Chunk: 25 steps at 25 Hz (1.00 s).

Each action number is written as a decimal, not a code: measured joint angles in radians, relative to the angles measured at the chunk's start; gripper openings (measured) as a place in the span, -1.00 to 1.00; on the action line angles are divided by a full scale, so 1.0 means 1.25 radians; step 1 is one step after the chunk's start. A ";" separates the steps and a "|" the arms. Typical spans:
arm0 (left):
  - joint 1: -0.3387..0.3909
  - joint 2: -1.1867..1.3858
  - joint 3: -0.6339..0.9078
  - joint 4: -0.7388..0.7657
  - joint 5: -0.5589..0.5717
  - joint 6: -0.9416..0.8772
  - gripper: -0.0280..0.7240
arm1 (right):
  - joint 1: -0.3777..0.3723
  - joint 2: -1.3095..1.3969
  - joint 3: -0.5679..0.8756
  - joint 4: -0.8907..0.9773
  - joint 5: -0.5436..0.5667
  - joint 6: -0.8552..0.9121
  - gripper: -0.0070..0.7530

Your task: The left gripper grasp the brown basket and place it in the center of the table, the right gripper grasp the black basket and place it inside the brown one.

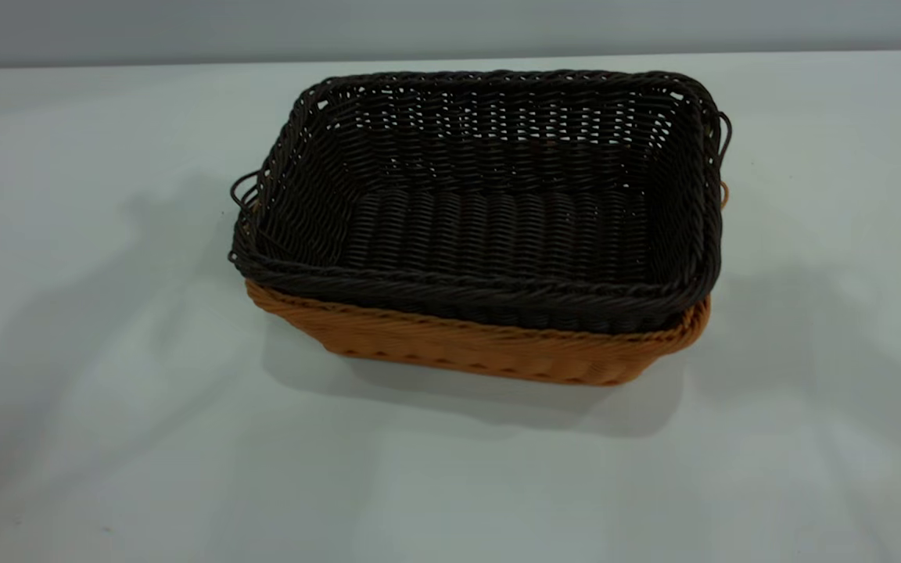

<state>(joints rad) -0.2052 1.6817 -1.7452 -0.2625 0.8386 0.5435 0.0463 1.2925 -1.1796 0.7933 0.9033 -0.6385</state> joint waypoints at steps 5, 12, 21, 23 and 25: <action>0.059 -0.122 0.000 0.000 0.116 -0.088 0.24 | 0.000 -0.244 0.018 -0.034 0.115 0.008 0.53; 0.083 -0.275 0.058 0.005 0.226 -0.191 0.24 | 0.000 -0.549 0.190 -0.079 0.179 0.046 0.53; 0.083 -0.503 0.343 0.026 0.258 -0.239 0.24 | 0.000 -0.841 0.369 -0.222 0.220 0.147 0.53; 0.083 -0.568 0.410 0.035 0.258 -0.242 0.24 | 0.000 -0.879 0.400 -0.274 0.224 0.171 0.53; 0.083 -0.632 0.477 0.037 0.258 -0.251 0.24 | 0.000 -0.919 0.439 -0.321 0.223 0.193 0.53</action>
<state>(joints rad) -0.1012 0.8918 -1.1495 -0.2166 1.1606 0.2304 0.0463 0.1433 -0.6313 0.3920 1.1815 -0.3969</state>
